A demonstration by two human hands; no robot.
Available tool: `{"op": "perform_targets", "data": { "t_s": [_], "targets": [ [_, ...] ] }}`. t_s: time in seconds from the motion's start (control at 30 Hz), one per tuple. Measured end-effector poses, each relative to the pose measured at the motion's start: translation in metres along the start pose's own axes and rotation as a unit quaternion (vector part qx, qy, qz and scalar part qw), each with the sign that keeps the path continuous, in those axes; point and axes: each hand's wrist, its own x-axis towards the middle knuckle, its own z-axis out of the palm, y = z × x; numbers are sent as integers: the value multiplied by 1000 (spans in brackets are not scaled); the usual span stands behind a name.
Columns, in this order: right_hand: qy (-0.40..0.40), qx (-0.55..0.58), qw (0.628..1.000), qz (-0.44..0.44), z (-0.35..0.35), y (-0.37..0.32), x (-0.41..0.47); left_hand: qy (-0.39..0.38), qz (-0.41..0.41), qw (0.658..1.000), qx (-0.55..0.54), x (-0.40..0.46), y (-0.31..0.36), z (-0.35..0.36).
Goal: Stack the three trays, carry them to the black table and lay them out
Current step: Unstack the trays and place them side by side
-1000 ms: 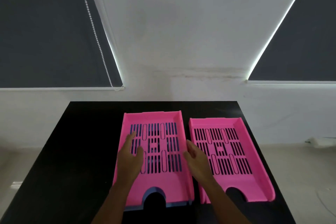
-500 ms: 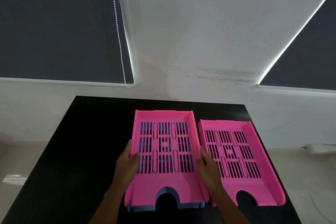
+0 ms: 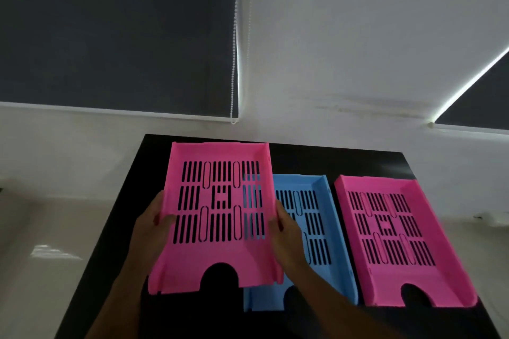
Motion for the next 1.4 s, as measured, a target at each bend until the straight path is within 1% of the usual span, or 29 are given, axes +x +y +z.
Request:
{"op": "perform_targets", "data": {
  "t_s": [0.1,0.23,0.4,0.57,0.87,0.93,1.03,1.1,1.17,1.23,1.33,1.4],
  "targets": [
    [-22,12,1000,6,39,-8,-4,31,-3,999,14,1,-10,-31],
    [-43,17,999,20,81,-8,-11,46,-18,998,31,2,-32,-63],
    [-64,3,995,74,116,5,-16,39,-35,997,61,9,-61,-84],
    [-66,5,993,102,120,13,-20,17,-11,996,82,7,-81,-83],
    [-85,-26,989,118,112,11,-22,-6,-20,993,113,6,-83,-72],
    [-86,-22,989,114,110,18,-21,0,-33,991,128,7,-85,-67],
    [-93,-22,990,103,104,24,-18,29,-51,987,151,8,-87,-58],
    [-104,-28,991,80,95,18,-19,50,-65,984,157,9,-85,-50],
    [-107,-28,992,65,80,7,-23,49,-58,983,165,8,-79,-39],
    [-94,-20,994,44,63,1,-23,36,-48,986,153,6,-70,-23],
    [-59,-12,998,36,35,6,-14,17,-25,990,138,-7,-46,13],
    [-30,-7,999,40,11,11,-9,-11,-1,990,139,-18,-33,39]
  ]
}}
